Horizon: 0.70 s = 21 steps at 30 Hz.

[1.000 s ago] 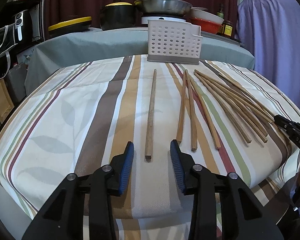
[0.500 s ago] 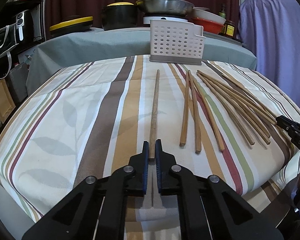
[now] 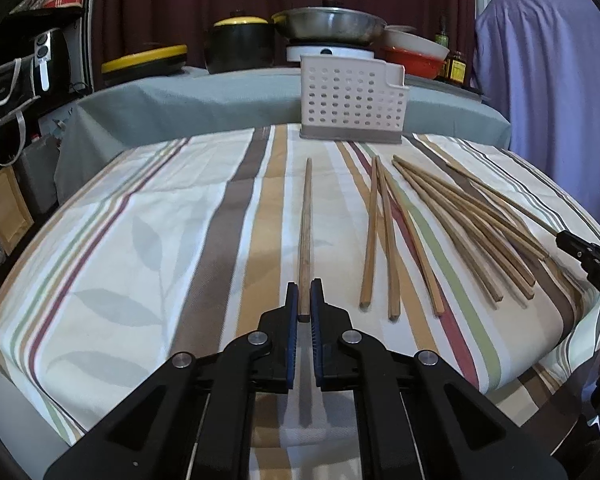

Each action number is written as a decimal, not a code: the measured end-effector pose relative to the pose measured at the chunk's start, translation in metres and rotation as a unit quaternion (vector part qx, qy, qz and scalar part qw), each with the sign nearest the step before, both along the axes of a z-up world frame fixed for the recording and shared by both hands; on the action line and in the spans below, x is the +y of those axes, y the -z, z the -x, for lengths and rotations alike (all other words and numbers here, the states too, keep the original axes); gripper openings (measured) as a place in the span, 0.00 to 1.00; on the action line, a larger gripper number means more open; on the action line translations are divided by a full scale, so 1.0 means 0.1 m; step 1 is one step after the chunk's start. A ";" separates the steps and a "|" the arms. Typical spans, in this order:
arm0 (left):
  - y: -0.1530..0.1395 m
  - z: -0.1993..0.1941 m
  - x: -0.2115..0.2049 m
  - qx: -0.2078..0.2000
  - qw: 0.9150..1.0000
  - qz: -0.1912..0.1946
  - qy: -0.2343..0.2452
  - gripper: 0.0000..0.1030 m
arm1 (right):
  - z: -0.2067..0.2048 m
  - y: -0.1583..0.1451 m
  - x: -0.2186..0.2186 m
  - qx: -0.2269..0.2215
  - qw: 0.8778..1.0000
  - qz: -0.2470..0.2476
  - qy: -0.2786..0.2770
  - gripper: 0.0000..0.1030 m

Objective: Organize utensils
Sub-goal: 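Close the left tool on one chopstick while the right tool grasps another chopstick, then lift both held chopsticks and carry them over the white basket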

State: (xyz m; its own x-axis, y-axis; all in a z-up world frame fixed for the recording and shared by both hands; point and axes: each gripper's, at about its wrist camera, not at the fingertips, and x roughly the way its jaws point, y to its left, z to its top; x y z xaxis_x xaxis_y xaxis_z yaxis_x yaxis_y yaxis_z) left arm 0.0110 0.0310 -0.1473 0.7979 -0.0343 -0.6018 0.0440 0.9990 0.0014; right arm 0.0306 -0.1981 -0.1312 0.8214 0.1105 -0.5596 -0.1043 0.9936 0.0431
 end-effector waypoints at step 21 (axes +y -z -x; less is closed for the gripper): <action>-0.89 0.15 0.09 -0.124 0.992 -0.004 -0.006 0.07 | 0.06 -0.86 0.06 -0.101 0.995 0.008 -0.007 0.06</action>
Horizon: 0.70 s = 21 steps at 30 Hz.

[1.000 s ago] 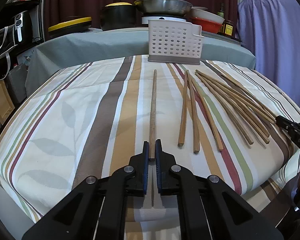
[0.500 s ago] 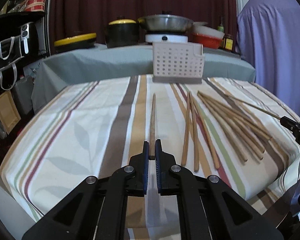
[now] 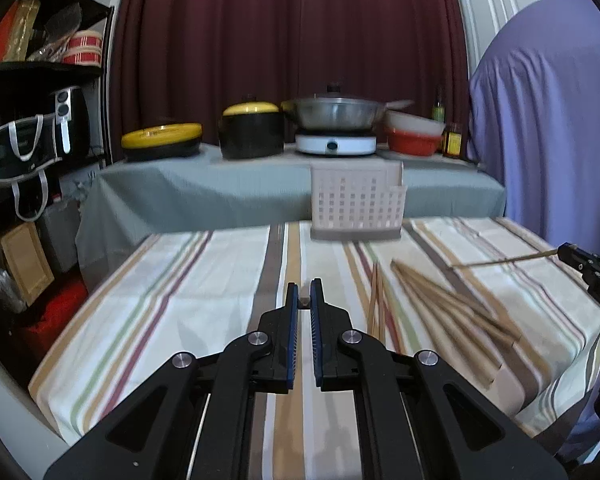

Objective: Organize utensils
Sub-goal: 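Lift both held chopsticks and carry them over the white basket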

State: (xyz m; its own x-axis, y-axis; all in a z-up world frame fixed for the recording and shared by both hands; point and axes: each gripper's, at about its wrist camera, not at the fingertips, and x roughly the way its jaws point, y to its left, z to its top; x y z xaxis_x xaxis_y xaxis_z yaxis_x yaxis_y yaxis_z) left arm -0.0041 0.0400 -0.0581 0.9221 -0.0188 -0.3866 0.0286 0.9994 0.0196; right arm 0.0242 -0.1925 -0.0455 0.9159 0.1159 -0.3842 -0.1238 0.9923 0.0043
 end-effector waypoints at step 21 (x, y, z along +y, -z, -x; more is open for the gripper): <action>-0.68 -0.43 0.16 -0.034 0.999 0.028 0.018 0.07 | -0.52 -0.65 0.11 -0.035 0.999 0.004 -0.013 0.06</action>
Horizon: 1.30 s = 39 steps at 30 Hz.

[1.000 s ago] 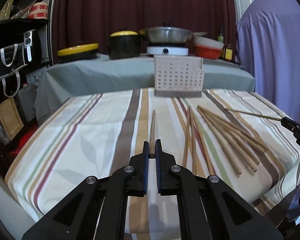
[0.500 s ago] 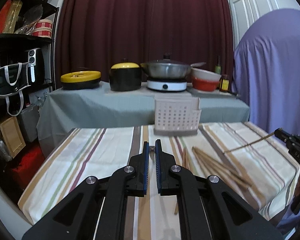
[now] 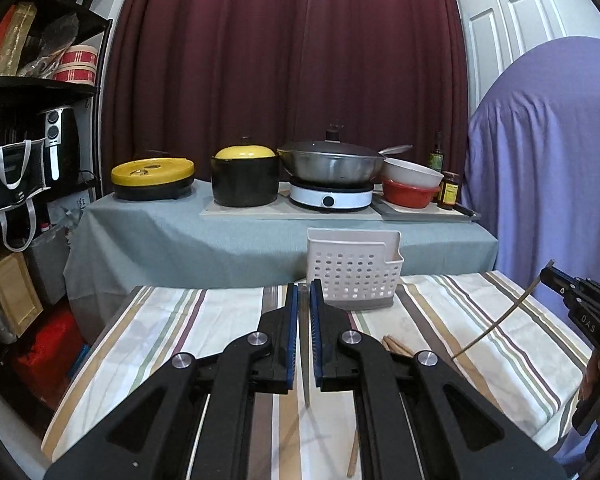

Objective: Organize utensils
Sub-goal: 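Lift both held chopsticks and carry them over the white basket, then open both tools to drop the chopsticks into the white basket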

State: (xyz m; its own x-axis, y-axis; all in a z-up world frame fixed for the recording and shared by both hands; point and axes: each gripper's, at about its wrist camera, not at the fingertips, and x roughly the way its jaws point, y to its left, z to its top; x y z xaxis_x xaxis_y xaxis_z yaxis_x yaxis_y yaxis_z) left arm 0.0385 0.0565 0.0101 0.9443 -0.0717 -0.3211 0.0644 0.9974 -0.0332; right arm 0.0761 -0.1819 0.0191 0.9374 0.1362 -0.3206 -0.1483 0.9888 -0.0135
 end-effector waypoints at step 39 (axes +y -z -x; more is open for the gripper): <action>-1.06 -1.83 -0.11 -0.088 0.995 0.024 0.027 0.07 | -2.07 -0.83 0.21 -0.056 0.996 -0.039 -0.059 0.06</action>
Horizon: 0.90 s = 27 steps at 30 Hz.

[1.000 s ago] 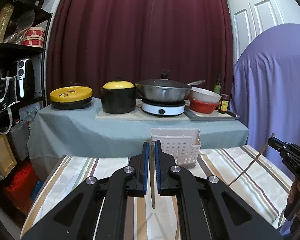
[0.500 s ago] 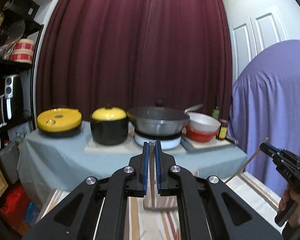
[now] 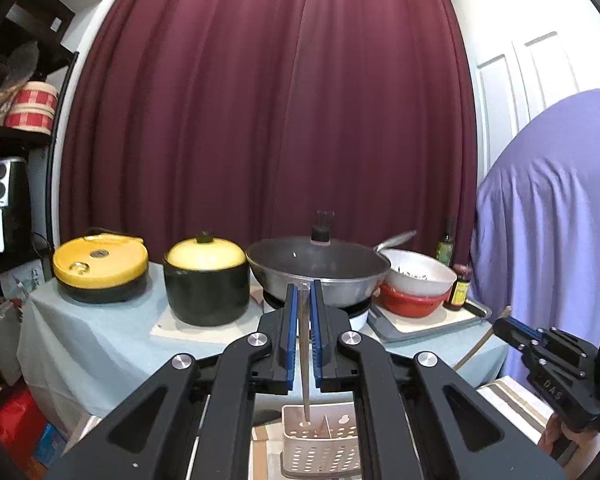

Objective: Organize utensils
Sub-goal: 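Open both tools to drop the chopsticks into the white basket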

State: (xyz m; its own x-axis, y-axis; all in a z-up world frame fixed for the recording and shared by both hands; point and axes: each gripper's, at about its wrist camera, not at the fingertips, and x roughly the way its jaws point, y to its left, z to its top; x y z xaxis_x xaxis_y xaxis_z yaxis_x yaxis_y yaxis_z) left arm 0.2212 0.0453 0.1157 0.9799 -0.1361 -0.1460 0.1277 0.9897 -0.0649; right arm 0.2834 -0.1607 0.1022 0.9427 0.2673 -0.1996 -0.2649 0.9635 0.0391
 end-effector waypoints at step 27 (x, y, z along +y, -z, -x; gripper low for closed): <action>0.75 0.04 -0.10 0.075 0.997 -0.022 0.010 0.52 | 0.20 0.58 0.08 0.054 0.998 0.029 0.028 0.54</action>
